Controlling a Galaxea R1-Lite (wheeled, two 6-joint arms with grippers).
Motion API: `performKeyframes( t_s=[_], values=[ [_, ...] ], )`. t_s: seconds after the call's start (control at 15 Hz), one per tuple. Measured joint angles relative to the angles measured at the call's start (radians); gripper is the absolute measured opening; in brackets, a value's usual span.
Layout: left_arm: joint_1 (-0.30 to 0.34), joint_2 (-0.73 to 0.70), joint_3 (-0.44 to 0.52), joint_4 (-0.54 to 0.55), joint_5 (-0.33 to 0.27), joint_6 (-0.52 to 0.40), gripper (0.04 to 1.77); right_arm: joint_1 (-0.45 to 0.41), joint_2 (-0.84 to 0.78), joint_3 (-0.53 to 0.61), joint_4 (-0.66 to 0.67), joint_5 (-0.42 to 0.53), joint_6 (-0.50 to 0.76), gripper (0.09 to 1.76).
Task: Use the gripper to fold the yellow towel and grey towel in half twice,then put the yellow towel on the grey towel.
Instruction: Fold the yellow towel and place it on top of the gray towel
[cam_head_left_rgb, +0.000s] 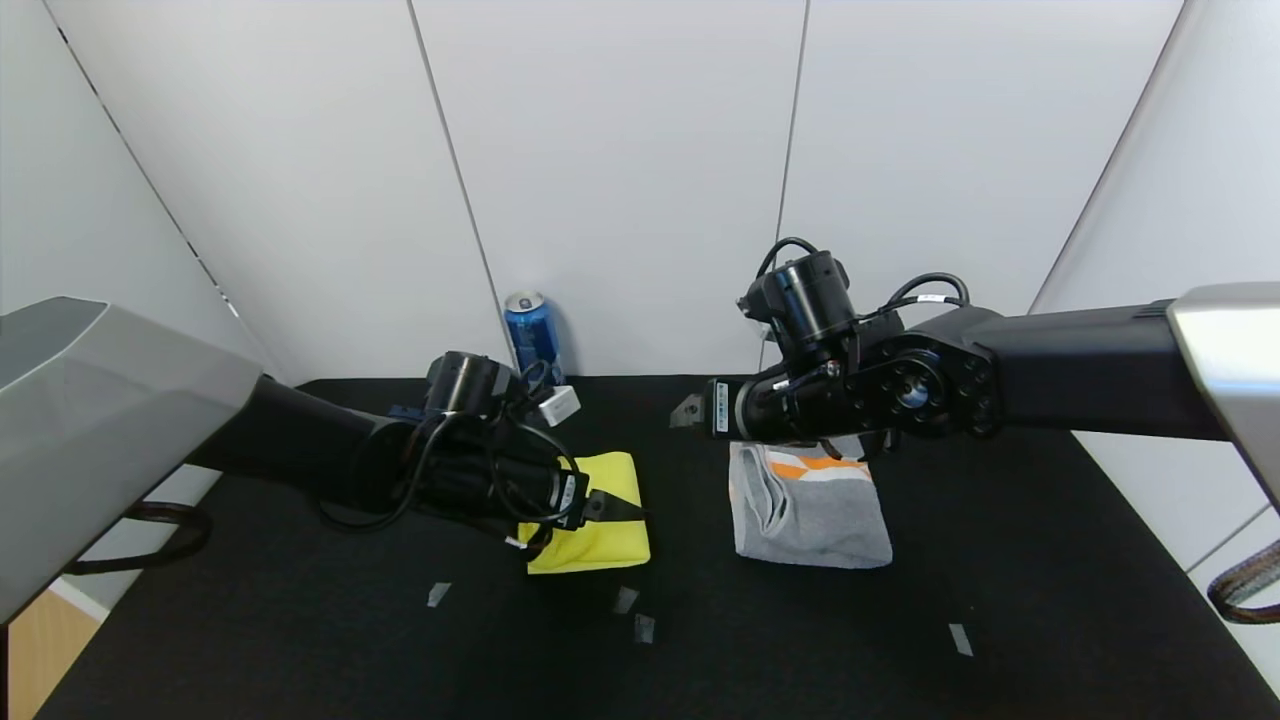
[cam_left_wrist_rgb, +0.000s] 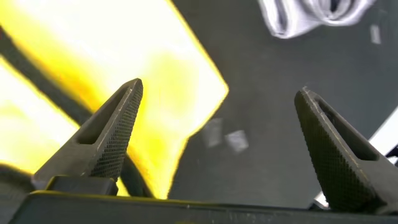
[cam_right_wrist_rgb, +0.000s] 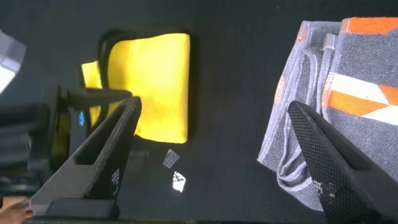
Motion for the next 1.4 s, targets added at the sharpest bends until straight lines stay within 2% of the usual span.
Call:
performKeyframes(
  t_s=[0.93,1.4],
  values=[
    [0.19,-0.123,0.095,0.041,0.013,0.07,1.72,0.074,0.082,-0.022,-0.005,0.0,-0.007,1.7],
    [0.229,-0.121,0.147,0.069,0.001,0.076,1.72,0.091,0.149,-0.081,-0.004,0.012,0.0,1.7]
  ],
)
